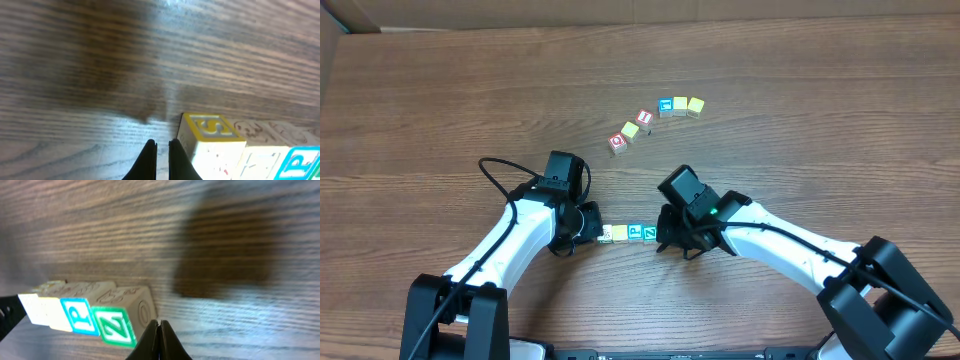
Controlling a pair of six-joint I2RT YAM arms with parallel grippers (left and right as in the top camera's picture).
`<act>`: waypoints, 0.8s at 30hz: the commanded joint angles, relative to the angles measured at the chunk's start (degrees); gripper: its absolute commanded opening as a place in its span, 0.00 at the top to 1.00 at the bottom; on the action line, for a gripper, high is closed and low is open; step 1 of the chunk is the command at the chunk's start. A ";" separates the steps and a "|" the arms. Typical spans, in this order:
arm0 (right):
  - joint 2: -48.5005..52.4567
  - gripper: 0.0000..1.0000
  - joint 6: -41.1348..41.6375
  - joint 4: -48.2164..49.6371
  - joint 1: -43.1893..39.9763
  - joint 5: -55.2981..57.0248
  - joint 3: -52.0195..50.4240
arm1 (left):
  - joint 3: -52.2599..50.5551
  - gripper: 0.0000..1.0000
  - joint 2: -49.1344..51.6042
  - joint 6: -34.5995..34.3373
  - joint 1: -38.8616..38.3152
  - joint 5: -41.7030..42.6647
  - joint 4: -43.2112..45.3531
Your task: Flip 4 blocks
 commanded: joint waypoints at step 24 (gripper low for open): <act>2.60 0.96 1.57 2.08 0.42 1.16 -0.44 | 0.22 0.96 3.78 0.37 -0.13 -0.52 0.55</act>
